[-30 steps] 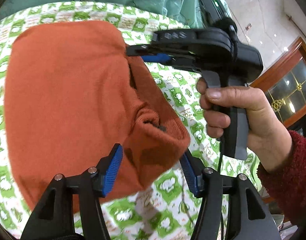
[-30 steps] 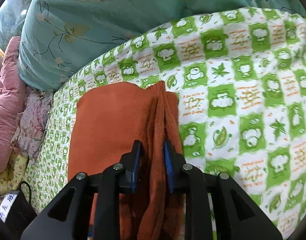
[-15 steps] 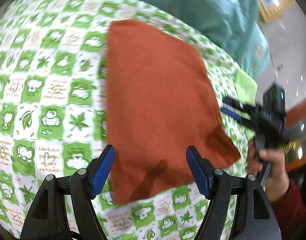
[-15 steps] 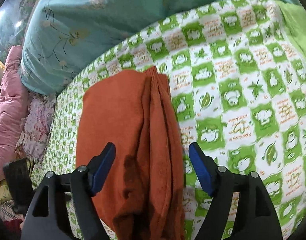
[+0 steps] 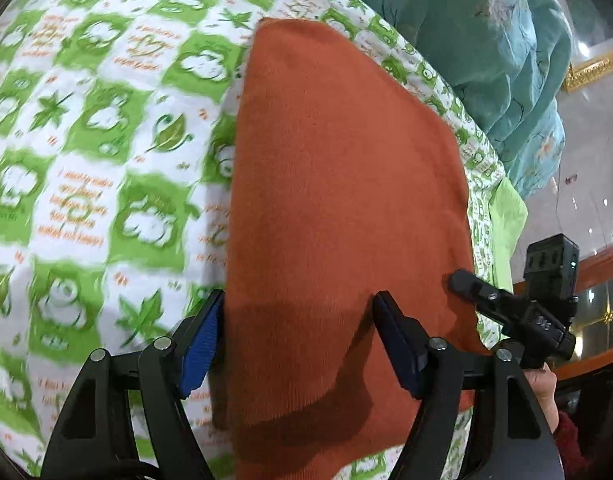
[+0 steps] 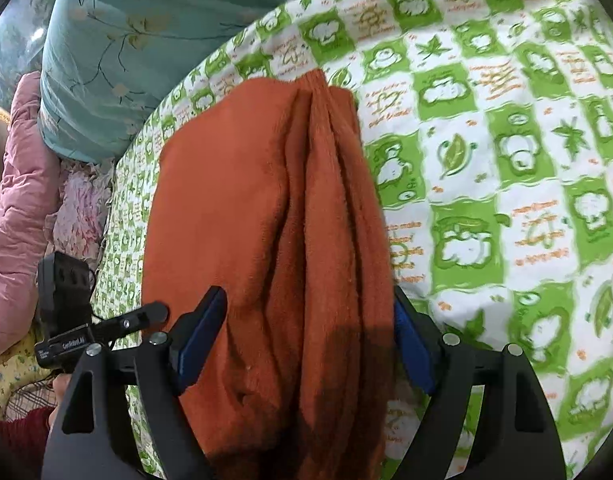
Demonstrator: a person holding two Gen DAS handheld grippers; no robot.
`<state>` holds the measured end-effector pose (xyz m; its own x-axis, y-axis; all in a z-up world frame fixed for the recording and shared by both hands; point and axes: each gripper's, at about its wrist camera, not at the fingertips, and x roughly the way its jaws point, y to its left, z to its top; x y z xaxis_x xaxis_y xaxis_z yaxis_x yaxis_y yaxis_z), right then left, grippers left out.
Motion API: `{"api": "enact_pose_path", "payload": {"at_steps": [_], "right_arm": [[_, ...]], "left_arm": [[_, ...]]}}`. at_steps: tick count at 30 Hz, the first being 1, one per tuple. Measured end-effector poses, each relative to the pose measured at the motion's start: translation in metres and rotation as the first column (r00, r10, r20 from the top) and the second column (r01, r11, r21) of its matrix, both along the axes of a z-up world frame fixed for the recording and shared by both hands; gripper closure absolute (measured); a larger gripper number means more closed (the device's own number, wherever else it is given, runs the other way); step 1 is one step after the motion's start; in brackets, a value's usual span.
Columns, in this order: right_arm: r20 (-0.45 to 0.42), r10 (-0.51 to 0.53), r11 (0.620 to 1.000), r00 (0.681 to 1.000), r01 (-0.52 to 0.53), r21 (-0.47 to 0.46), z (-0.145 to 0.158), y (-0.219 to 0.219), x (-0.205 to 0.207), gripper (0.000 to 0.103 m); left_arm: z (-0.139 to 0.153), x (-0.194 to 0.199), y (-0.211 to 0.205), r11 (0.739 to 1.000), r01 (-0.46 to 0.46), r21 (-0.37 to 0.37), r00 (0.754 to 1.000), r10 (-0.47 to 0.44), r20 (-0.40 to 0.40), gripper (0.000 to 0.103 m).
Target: Fold small clothes
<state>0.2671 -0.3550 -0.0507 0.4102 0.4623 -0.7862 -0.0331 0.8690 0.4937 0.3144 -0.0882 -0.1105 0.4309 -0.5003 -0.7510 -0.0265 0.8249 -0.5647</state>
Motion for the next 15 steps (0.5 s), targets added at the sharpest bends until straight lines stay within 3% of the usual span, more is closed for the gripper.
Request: {"api": "enact_pose_path", "payload": {"at_steps": [2, 3, 5, 7, 11, 15], "right_arm": [[-0.026, 0.003, 1.000, 1.000, -0.002, 0.007, -0.008, 0.001, 0.002, 0.048], [-0.033, 0.002, 1.000, 0.999, -0.001, 0.019, -0.010, 0.002, 0.003, 0.053], [-0.032, 0.000, 0.999, 0.999, 0.002, 0.039, -0.010, 0.005, 0.002, 0.067], [-0.018, -0.006, 0.999, 1.000, 0.007, 0.039, -0.005, 0.007, -0.001, 0.073], [0.007, -0.014, 0.993, 1.000, 0.013, 0.119, 0.010, 0.014, -0.011, 0.078], [0.039, 0.060, 0.984, 0.997, -0.066, 0.163, 0.022, 0.054, -0.025, 0.078]], "left_arm": [[0.000, 0.007, -0.008, 1.000, 0.019, 0.018, 1.000, -0.020, 0.006, 0.040], [0.001, 0.008, -0.009, 0.999, 0.032, 0.021, 0.999, -0.032, 0.008, 0.046], [0.004, 0.009, -0.009, 0.999, 0.052, -0.015, 0.999, -0.051, 0.018, 0.070], [0.012, 0.003, -0.006, 0.997, 0.057, -0.049, 0.997, -0.054, 0.049, 0.074], [0.035, -0.023, 0.005, 0.997, 0.066, -0.049, 0.992, -0.060, 0.110, 0.078], [0.057, -0.059, 0.034, 0.999, 0.030, -0.036, 0.989, -0.024, 0.147, 0.078]]}}
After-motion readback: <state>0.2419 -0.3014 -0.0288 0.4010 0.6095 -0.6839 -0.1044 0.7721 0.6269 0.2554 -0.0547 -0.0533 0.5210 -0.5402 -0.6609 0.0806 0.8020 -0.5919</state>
